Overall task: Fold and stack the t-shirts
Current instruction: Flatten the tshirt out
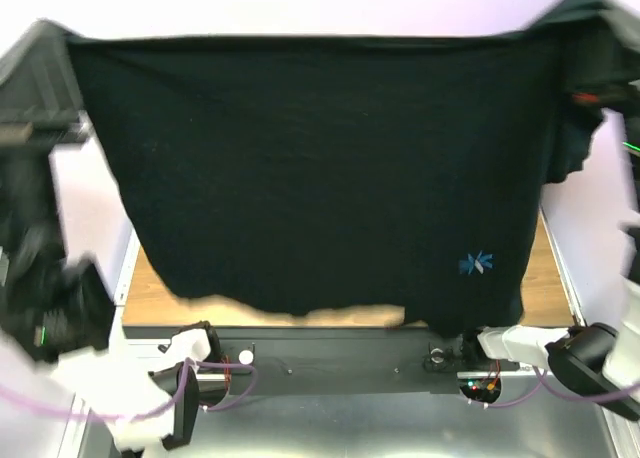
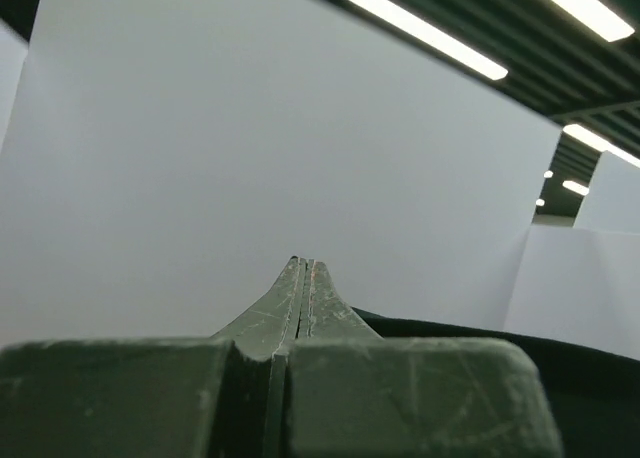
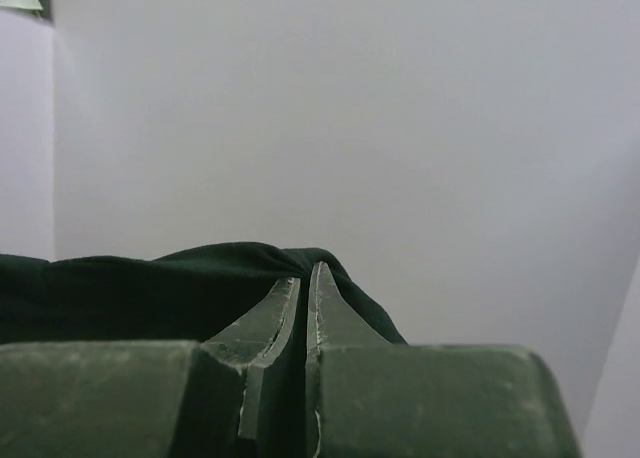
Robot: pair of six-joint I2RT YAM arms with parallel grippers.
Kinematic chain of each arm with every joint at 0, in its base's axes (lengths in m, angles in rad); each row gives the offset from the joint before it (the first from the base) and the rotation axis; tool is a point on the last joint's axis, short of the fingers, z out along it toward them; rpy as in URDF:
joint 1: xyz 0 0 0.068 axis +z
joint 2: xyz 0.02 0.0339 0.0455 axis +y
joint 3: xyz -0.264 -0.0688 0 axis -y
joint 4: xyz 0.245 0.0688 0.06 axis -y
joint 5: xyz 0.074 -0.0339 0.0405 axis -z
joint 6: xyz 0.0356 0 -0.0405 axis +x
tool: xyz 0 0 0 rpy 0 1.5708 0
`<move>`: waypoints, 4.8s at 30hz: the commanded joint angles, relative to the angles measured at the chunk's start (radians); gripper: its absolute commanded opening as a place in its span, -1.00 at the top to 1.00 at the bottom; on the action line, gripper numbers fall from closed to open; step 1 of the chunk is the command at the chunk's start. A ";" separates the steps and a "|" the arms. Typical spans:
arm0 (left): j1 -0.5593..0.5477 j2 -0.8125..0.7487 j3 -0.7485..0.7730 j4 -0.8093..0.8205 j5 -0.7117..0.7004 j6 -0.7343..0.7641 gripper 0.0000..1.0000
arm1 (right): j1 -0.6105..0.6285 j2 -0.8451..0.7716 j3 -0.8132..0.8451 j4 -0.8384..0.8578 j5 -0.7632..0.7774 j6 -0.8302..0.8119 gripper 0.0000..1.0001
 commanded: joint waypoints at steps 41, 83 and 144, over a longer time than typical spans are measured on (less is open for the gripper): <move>-0.029 0.017 -0.219 -0.144 -0.061 0.156 1.00 | -0.118 0.040 -0.160 0.025 -0.226 0.083 0.99; -0.104 0.647 -0.279 -0.231 -0.386 0.277 -0.97 | -0.118 0.712 -0.296 0.102 -0.128 0.252 -1.00; -0.164 1.204 -0.109 -0.248 -0.250 0.184 -0.97 | -0.047 1.024 -0.331 0.107 -0.472 0.545 -1.00</move>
